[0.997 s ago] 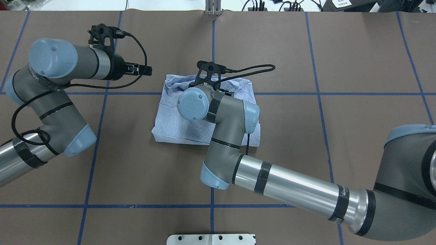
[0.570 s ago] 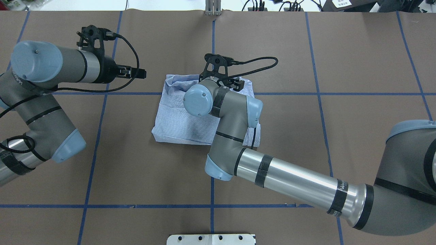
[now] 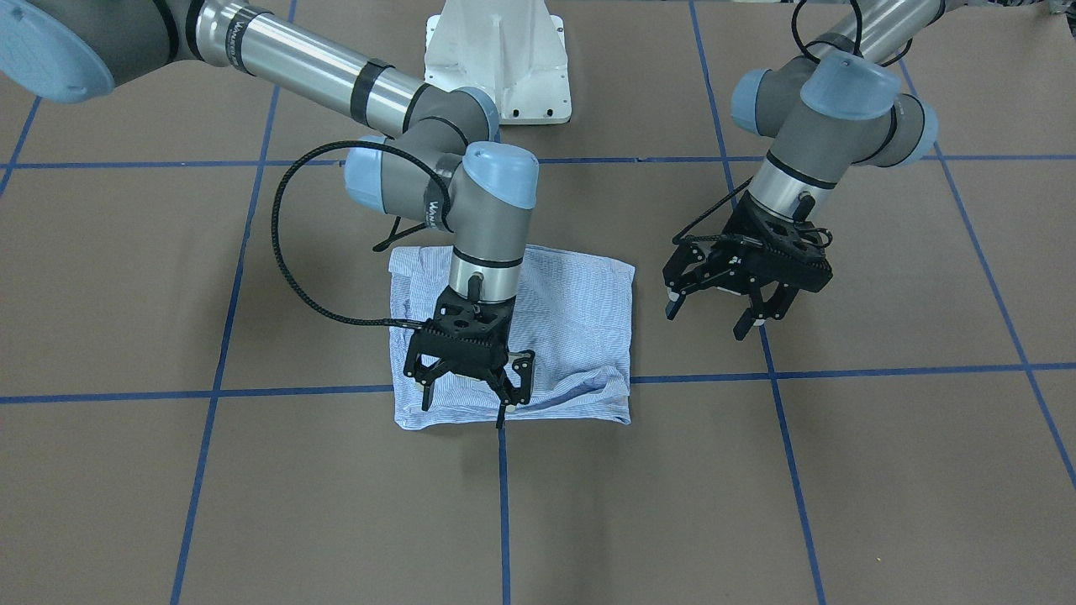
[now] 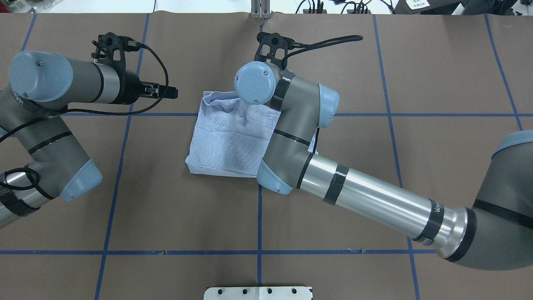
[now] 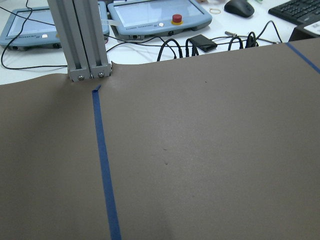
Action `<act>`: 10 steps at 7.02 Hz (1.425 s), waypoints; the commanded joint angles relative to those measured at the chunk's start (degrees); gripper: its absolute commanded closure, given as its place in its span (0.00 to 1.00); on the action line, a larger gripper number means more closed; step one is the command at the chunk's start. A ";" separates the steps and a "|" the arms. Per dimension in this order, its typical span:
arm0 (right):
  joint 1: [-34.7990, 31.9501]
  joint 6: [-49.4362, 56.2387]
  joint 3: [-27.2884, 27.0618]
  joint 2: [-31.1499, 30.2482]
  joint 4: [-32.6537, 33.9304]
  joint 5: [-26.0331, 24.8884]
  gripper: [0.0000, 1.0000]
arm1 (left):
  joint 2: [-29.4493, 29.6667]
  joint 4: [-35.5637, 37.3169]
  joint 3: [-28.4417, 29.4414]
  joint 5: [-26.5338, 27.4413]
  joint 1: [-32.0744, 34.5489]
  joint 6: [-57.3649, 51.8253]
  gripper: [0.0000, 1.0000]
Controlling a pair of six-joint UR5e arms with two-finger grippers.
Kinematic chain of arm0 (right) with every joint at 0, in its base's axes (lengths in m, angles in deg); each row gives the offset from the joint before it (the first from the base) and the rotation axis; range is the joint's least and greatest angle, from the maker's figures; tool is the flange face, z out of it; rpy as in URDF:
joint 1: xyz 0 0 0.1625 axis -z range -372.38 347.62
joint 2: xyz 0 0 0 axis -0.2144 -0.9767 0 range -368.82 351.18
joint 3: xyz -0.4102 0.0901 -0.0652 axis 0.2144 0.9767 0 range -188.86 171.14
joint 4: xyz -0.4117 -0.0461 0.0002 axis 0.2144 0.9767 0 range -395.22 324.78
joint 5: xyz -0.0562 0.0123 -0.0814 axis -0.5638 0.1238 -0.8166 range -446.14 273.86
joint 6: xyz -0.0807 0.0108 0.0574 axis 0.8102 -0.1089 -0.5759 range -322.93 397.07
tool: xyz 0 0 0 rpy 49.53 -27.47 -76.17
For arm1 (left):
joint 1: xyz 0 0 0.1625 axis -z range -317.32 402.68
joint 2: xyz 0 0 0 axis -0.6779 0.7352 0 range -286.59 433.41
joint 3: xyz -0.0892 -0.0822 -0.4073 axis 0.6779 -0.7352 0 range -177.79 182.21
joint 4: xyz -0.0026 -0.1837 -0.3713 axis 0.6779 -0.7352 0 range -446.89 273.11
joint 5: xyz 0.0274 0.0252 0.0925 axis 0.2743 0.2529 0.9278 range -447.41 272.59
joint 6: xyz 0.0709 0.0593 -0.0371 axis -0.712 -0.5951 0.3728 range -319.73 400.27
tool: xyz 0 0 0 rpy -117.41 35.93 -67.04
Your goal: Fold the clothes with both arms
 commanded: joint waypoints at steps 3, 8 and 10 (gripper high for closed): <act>-18.88 32.94 -42.15 -22.75 27.77 30.16 0.00 | -2.23 27.62 -16.98 -7.49 6.34 -18.54 0.00; -55.17 94.02 -41.73 -51.59 30.98 48.71 0.00 | -15.99 35.89 -18.79 -18.55 35.74 -54.91 0.00; -57.95 95.25 -41.44 -63.36 26.19 48.92 0.00 | -17.94 35.80 -10.83 -18.65 45.61 -62.26 0.00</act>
